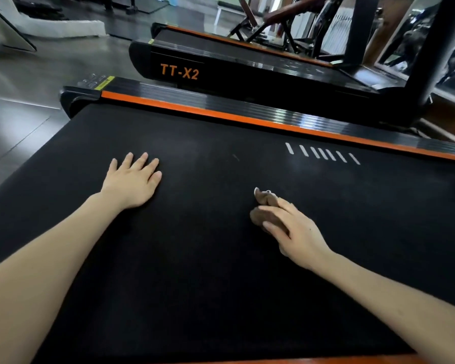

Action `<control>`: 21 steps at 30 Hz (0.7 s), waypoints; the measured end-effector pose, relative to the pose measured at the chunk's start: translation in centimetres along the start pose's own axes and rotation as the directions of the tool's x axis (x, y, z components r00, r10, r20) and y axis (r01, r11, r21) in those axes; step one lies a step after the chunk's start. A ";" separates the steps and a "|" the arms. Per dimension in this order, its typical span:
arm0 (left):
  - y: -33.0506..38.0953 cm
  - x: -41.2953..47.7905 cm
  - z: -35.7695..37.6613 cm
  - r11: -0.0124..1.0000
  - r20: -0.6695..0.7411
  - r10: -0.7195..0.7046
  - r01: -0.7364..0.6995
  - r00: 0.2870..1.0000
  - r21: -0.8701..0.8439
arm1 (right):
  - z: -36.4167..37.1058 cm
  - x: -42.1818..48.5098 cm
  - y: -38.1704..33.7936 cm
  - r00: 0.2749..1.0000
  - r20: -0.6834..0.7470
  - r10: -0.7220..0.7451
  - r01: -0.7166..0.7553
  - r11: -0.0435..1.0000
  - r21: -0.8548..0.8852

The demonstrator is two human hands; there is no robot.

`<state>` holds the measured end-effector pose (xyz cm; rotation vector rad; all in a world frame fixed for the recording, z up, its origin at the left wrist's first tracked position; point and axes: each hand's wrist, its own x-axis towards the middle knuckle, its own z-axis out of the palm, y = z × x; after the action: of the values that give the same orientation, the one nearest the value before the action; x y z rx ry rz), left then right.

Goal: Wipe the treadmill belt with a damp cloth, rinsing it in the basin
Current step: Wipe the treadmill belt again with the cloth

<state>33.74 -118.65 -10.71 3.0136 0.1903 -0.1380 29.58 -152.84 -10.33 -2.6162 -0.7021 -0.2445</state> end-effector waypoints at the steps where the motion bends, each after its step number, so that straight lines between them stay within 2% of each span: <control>1: -0.1 -0.4 -0.2 1.000 0.012 0.005 -0.005 1.000 -0.003 | 0.0 0.3 -0.6 0.999 -0.022 0.048 -0.049 0.999 -0.002; 3: -0.2 -1.2 -1.0 0.998 0.052 0.021 -0.017 0.998 -0.066 | 0.6 0.3 -2.9 0.999 -0.019 0.034 -0.034 0.999 0.000; 6: -0.6 -2.1 -2.2 0.944 0.110 0.009 0.028 0.994 -0.330 | 2.8 -1.1 -8.8 0.971 0.112 -0.212 0.201 0.974 0.105; 9: -1.2 -3.6 -2.9 0.772 0.121 -0.043 0.110 0.992 -0.626 | 4.8 -2.3 -13.6 0.872 0.161 -0.463 0.427 0.879 0.213; 12: -1.7 -5.4 -3.3 0.726 0.130 -0.073 0.142 0.989 -0.673 | 5.1 -0.7 -13.5 0.782 0.186 -0.594 0.563 0.803 0.198; 14: -2.2 -6.5 -3.5 0.739 0.140 -0.094 0.163 0.986 -0.653 | 5.0 1.2 -11.6 0.786 0.231 -0.573 0.545 0.820 0.176; 16: -2.8 -7.5 -3.8 0.799 0.146 -0.112 0.177 0.983 -0.575 | 5.3 3.5 -9.6 0.859 0.184 -0.477 0.455 0.878 0.150; 19: -3.6 -8.9 -3.7 0.945 0.258 -0.100 0.172 0.961 -0.276 | 6.3 6.5 -8.3 0.954 0.084 -0.289 0.278 0.953 0.118; 21: -3.9 -9.7 -3.7 0.973 0.285 -0.112 0.164 0.952 -0.165 | 7.0 7.6 -8.7 0.977 0.088 -0.192 0.185 0.980 0.080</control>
<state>23.94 -115.56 -6.55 2.7540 0.3649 -0.5176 32.11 -139.62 -11.54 -2.5086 -0.9760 -0.1469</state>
